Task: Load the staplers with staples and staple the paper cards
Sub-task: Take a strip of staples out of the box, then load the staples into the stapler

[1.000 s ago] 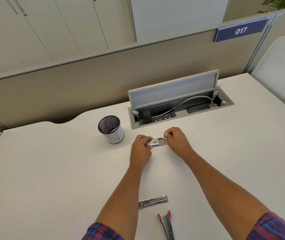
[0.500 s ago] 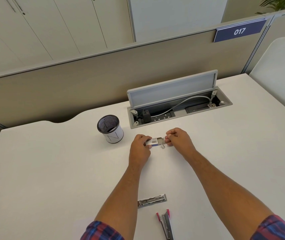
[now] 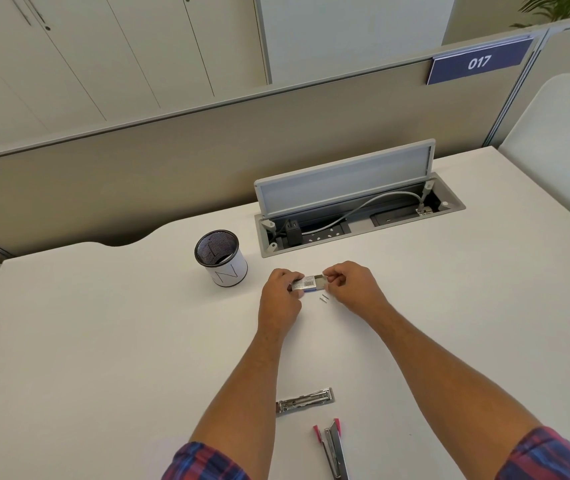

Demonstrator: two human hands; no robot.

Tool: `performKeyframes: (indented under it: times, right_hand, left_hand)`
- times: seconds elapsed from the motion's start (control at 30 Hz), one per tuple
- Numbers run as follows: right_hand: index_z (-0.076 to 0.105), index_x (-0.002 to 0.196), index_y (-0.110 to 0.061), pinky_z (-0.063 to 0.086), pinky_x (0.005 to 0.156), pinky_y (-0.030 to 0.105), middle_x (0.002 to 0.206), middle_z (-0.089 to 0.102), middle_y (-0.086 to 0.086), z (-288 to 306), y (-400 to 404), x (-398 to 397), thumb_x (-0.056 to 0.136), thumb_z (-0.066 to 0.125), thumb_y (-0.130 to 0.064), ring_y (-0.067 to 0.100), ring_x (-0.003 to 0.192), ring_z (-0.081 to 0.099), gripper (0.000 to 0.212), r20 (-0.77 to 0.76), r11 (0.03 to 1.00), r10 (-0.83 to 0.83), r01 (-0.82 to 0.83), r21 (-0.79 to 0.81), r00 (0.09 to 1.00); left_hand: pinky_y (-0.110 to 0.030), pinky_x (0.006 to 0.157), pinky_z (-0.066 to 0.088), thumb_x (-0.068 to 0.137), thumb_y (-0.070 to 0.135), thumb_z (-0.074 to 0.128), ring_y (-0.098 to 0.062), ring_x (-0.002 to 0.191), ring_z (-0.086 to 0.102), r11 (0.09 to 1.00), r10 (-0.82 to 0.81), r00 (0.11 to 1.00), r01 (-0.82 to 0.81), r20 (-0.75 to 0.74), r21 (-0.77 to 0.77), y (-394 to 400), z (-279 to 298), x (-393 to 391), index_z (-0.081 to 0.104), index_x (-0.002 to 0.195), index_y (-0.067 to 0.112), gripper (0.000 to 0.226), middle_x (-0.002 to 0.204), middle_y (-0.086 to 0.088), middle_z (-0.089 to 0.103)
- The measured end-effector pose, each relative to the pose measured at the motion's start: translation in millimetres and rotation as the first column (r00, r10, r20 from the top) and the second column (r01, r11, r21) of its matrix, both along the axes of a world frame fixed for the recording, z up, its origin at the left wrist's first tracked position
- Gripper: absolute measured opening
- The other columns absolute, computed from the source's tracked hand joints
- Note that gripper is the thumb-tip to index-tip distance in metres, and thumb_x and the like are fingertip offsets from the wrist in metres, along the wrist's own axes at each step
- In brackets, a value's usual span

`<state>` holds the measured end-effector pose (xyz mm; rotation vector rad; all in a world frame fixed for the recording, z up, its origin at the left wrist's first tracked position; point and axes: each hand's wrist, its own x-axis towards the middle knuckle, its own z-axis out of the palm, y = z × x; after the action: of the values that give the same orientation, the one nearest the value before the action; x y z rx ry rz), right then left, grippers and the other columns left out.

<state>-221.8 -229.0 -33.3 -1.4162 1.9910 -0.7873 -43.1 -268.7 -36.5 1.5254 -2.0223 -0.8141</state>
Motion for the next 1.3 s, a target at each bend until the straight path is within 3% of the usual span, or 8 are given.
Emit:
performKeyframes:
  times: [0.13, 0.23, 0.47, 0.63, 0.73, 0.97, 1.1, 1.3]
  right_hand:
    - [0.075, 0.121, -0.01, 0.06, 0.089, 0.027, 0.119, 0.075, 0.008, -0.6, 1.8, 8.7, 0.094, 0.067, -0.01, 0.021, 0.101, 0.071, 0.028, 0.025, 0.999, 0.018, -0.016, -0.051, 1.0]
    - [0.08, 0.111, -0.01, 0.06, 0.089, 0.034, 0.108, 0.077, 0.006, -2.4, 3.6, 13.0, 0.089, 0.075, -0.009, 0.02, 0.093, 0.071, 0.022, 0.071, 0.997, 0.003, 0.002, -0.08, 0.997]
    - [0.082, 0.103, -0.011, 0.054, 0.077, 0.019, 0.101, 0.076, 0.002, -2.5, 5.7, 12.6, 0.089, 0.075, -0.01, 0.015, 0.088, 0.068, 0.015, 0.049, 0.994, -0.013, 0.018, -0.109, 0.999]
    - [0.082, 0.099, -0.009, 0.058, 0.08, 0.03, 0.1, 0.076, 0.005, -1.5, 2.3, 16.1, 0.087, 0.072, -0.005, 0.019, 0.088, 0.068, 0.016, 0.046, 0.995, -0.022, 0.027, -0.1, 0.999]
    - [0.081, 0.102, -0.007, 0.056, 0.082, 0.025, 0.103, 0.074, 0.006, -1.4, 1.2, 17.4, 0.089, 0.07, -0.004, 0.02, 0.092, 0.068, 0.017, 0.028, 0.995, 0.008, -0.005, -0.104, 1.0]
    - [0.074, 0.12, -0.01, 0.057, 0.089, 0.021, 0.108, 0.077, 0.005, 1.9, 7.4, 25.2, 0.093, 0.065, 0.001, 0.014, 0.095, 0.07, 0.031, 0.095, 0.988, 0.018, -0.003, -0.152, 0.995]
    - [0.072, 0.126, -0.012, 0.057, 0.095, 0.026, 0.117, 0.076, 0.005, 3.2, 9.1, 21.2, 0.095, 0.068, -0.006, 0.015, 0.101, 0.069, 0.032, 0.083, 0.995, 0.036, -0.027, -0.098, 0.996]
    - [0.072, 0.125, -0.013, 0.049, 0.086, 0.024, 0.116, 0.067, 0.001, 4.3, 25.2, 15.0, 0.092, 0.076, -0.031, 0.014, 0.094, 0.06, 0.037, -0.113, 0.994, 0.089, -0.095, -0.054, 0.99]
  left_hand:
    - [0.002, 0.075, 0.037, 0.086, -0.003, 0.069, -0.01, 0.095, 0.058, 1.0, 0.005, 1.0, -0.005, -0.01, 0.014, 0.2, 0.9, 0.3, 0.073, 0.119, 0.01, 0.036, 0.112, 0.003, 0.06]
    - [0.0, 0.076, 0.038, 0.086, -0.002, 0.07, -0.01, 0.094, 0.058, 0.999, 0.009, 1.0, -0.008, -0.024, 0.031, -0.3, 2.4, 0.6, 0.072, 0.12, 0.01, 0.036, 0.109, 0.005, 0.059]
    - [-0.022, 0.088, 0.049, 0.084, -0.001, 0.071, -0.013, 0.095, 0.061, 1.0, -0.001, 1.0, 0.002, -0.031, 0.027, -1.0, 4.9, 2.2, 0.074, 0.119, 0.011, 0.036, 0.11, 0.004, 0.063]
    - [-0.006, 0.081, 0.039, 0.086, 0.0, 0.071, -0.012, 0.095, 0.06, 1.0, 0.005, 1.0, -0.004, -0.027, 0.031, -0.1, 4.8, 1.8, 0.073, 0.12, 0.011, 0.036, 0.109, 0.004, 0.062]
    - [-0.003, 0.077, 0.036, 0.087, 0.0, 0.07, -0.011, 0.095, 0.058, 0.999, 0.014, 1.0, -0.013, -0.024, 0.04, 0.2, 6.1, 1.1, 0.072, 0.123, 0.01, 0.037, 0.107, 0.004, 0.059]
    - [-0.027, 0.084, 0.049, 0.088, 0.002, 0.071, -0.015, 0.087, 0.057, 1.0, 0.015, 1.0, -0.015, 0.013, 0.007, 2.7, 7.5, -1.7, 0.071, 0.125, 0.01, 0.038, 0.097, 0.003, 0.054]
    - [-0.021, 0.084, 0.044, 0.089, -0.001, 0.069, -0.02, 0.098, 0.062, 0.999, 0.014, 1.0, -0.014, 0.012, 0.029, 6.1, 11.0, -2.8, 0.069, 0.127, 0.008, 0.039, 0.109, 0.0, 0.058]
    - [-0.034, 0.092, 0.055, 0.086, 0.001, 0.073, -0.021, 0.115, 0.052, 0.989, -0.015, 0.99, 0.035, 0.138, -0.145, 23.2, 15.7, -3.8, 0.06, 0.136, 0.015, 0.053, 0.139, 0.001, 0.05]
